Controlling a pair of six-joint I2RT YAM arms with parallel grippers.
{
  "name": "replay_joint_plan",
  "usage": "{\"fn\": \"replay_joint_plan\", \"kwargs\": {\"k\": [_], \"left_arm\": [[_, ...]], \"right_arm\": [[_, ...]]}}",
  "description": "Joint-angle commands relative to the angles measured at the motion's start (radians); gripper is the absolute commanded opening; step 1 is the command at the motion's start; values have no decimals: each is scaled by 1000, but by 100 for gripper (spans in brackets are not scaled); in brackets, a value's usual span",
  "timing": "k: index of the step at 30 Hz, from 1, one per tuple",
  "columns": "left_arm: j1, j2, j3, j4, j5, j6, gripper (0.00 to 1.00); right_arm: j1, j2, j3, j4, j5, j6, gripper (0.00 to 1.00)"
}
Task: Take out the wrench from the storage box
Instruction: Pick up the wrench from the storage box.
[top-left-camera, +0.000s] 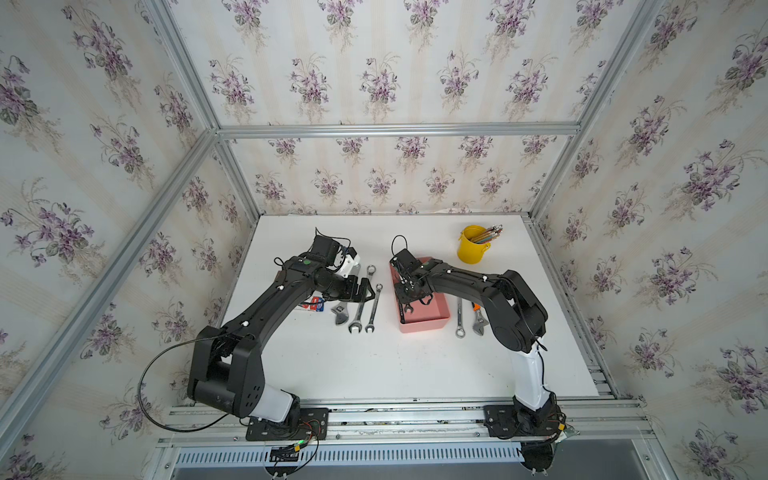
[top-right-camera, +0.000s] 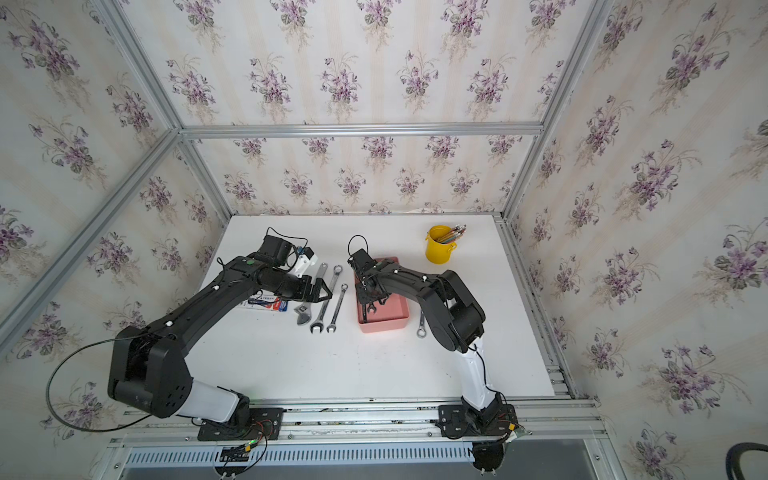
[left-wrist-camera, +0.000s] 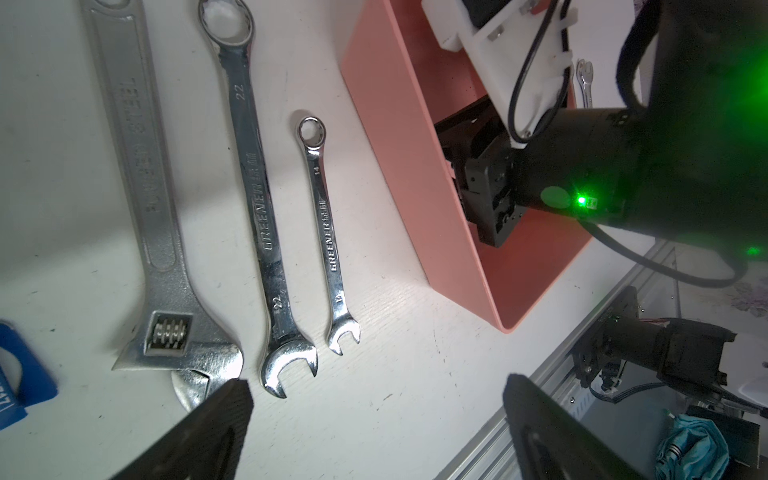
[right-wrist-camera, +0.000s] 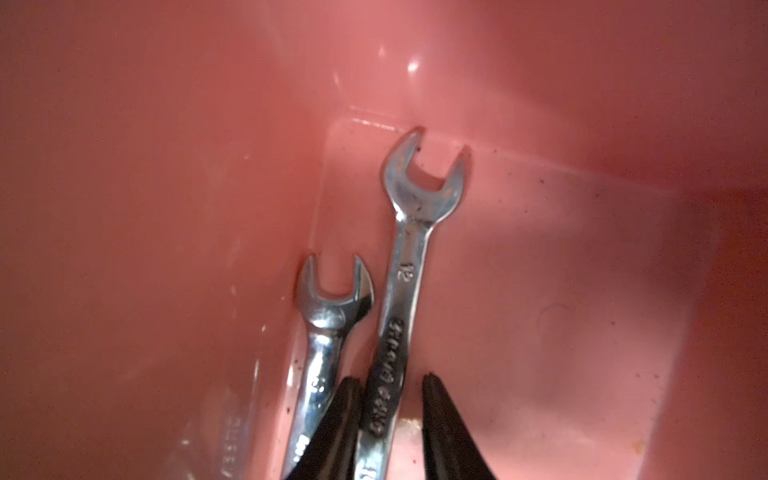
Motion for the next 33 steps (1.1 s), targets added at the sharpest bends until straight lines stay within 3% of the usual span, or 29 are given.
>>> {"fn": "replay_joint_plan", "kwargs": {"k": [1, 9, 14, 18, 25, 33], "left_arm": [[2, 7, 4, -9, 18, 17, 99], [2, 31, 21, -12, 27, 26, 99], [3, 41, 34, -18, 30, 32, 99], [2, 38, 32, -20, 25, 33, 99], [3, 35, 29, -18, 22, 29, 99], [3, 51, 50, 13, 42, 5, 99]], "right_arm": [[-13, 5, -20, -209, 19, -12, 29], [-52, -26, -12, -274, -34, -15, 29], [-54, 33, 14, -278, -120, -30, 28], [-55, 78, 19, -264, -132, -43, 21], [-54, 80, 50, -252, -124, -47, 1], [-54, 6, 216, -353, -92, -55, 0]]}}
